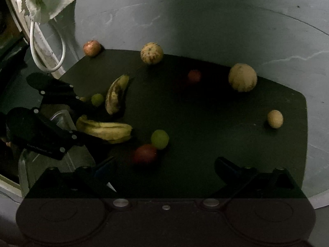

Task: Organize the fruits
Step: 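Reach the left tool to the long banana while the right tool reaches the red tomato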

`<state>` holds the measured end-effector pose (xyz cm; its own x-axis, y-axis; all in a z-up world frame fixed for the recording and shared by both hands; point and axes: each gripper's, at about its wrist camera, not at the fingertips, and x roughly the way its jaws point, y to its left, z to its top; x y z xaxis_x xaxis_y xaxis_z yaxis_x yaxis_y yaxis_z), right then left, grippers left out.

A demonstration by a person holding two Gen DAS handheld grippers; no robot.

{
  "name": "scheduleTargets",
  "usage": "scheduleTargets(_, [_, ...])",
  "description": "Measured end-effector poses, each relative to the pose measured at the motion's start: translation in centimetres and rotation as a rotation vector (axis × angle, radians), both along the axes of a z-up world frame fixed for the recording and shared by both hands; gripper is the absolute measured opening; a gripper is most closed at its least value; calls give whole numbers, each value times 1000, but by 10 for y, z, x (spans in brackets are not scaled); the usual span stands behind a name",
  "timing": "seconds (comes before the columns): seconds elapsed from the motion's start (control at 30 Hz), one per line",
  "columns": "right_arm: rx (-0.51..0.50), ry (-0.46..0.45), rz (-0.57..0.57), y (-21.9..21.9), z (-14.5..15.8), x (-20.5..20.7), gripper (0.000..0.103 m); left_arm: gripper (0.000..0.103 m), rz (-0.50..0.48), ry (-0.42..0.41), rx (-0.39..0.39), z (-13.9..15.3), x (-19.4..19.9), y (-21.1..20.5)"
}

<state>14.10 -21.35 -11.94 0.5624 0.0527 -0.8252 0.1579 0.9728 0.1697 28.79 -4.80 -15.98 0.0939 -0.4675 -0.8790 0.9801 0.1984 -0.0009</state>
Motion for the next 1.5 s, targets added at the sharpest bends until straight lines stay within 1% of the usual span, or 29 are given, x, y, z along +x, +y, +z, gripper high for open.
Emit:
scheduleTargets(0.13, [2, 4, 10, 6, -3, 4, 96, 53, -45, 17, 10, -4, 3, 1])
scheduleTargets(0.2, [3, 10, 17, 9, -6, 6, 92, 49, -62, 15, 17, -7, 4, 1])
scheduleTargets(0.23, [4, 13, 19, 11, -7, 8, 91, 49, -66, 21, 16, -7, 5, 1])
scheduleTargets(0.4, [4, 31, 16, 19, -13, 14, 80, 48, -78, 64, -1, -10, 14, 3])
scheduleTargets(0.43, [4, 34, 15, 20, -14, 16, 79, 47, -81, 65, -4, -10, 14, 4])
scheduleTargets(0.5, [1, 35, 15, 23, -16, 19, 72, 46, -81, 64, -13, -10, 15, 5])
scheduleTargets(0.63, [0, 39, 12, 27, -18, 24, 65, 46, -78, 63, -26, -10, 15, 6])
scheduleTargets(0.73, [-3, 49, 12, 29, -21, 27, 56, 45, -79, 60, -30, -11, 15, 6])
scheduleTargets(0.8, [-8, 53, 13, 30, -22, 28, 44, 45, -78, 62, -31, -11, 15, 7])
scheduleTargets(0.83, [-13, 54, 14, 31, -22, 29, 42, 45, -78, 62, -32, -11, 15, 8])
scheduleTargets(0.9, [-22, 54, 15, 31, -22, 30, 33, 45, -77, 63, -35, -11, 15, 8])
scheduleTargets(1.13, [0, 38, 30, 31, -20, 28, 32, 43, -55, 60, -49, -11, 17, 9])
scheduleTargets(1.4, [10, 9, 38, 28, -9, 26, 32, 36, 21, 48, -53, -7, 18, 10])
scheduleTargets(1.5, [18, -6, 42, 24, -5, 25, 32, 34, 56, 30, -52, -4, 14, 12])
